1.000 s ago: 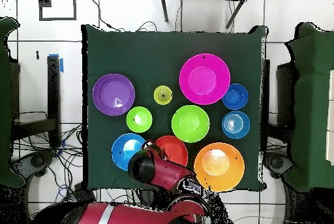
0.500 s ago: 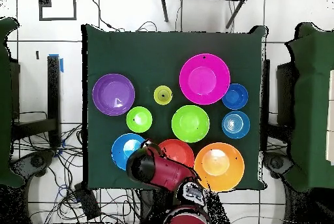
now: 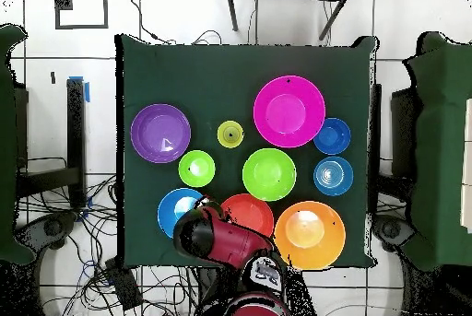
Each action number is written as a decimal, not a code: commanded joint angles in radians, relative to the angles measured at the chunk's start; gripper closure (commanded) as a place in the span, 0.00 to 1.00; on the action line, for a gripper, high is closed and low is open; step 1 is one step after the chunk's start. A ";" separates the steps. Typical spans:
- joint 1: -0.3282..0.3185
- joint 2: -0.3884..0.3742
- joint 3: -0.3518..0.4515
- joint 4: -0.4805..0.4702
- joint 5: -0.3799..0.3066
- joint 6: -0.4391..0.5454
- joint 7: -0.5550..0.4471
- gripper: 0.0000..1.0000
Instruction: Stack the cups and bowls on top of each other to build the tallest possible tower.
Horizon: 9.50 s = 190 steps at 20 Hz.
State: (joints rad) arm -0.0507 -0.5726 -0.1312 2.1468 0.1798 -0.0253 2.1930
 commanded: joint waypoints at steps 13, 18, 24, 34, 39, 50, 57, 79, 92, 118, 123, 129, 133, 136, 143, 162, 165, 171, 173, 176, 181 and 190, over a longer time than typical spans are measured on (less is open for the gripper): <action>0.035 0.149 0.073 -0.094 0.014 -0.098 0.150 0.00; 0.056 0.184 0.058 -0.107 0.022 -0.117 0.152 0.00; 0.092 0.205 0.020 -0.131 0.042 -0.118 0.148 0.00; 0.150 0.231 -0.064 -0.172 0.044 -0.133 0.123 0.00; 0.169 0.236 -0.083 -0.197 0.046 -0.110 0.117 0.00; 0.153 0.244 -0.084 -0.212 -0.012 -0.122 0.088 1.00; 0.148 0.216 -0.063 -0.201 0.002 -0.085 0.106 1.00; 0.218 -0.022 -0.152 -0.352 -0.046 0.719 0.034 1.00; 0.257 0.059 -0.225 -0.511 -0.076 0.673 0.070 1.00; 0.173 0.188 -0.223 -0.758 -0.228 0.633 -0.040 1.00; 0.159 0.209 -0.200 -0.756 -0.243 0.591 -0.032 1.00; 0.115 0.182 -0.137 -0.706 -0.253 0.614 -0.093 1.00; 0.098 0.167 -0.110 -0.681 -0.261 0.634 -0.105 1.00; 0.083 0.161 -0.083 -0.651 -0.269 0.609 -0.107 1.00; 0.063 0.151 -0.055 -0.629 -0.306 0.591 -0.116 1.00; 0.039 0.064 0.004 -0.600 -0.298 0.761 -0.107 0.00; 0.047 0.083 -0.002 -0.611 -0.301 0.731 -0.083 0.00; 0.024 0.137 0.039 -0.597 -0.292 0.607 -0.059 0.00; 0.010 0.148 0.059 -0.585 -0.291 0.571 -0.062 0.00; 0.002 0.155 0.070 -0.575 -0.299 0.542 -0.059 0.00; -0.005 0.170 0.078 -0.568 -0.305 0.502 -0.044 0.00; 0.040 0.183 0.018 -0.616 -0.358 0.522 -0.037 0.00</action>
State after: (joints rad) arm -0.0345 -0.4441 -0.1920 1.5362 -0.0929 0.5298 2.1930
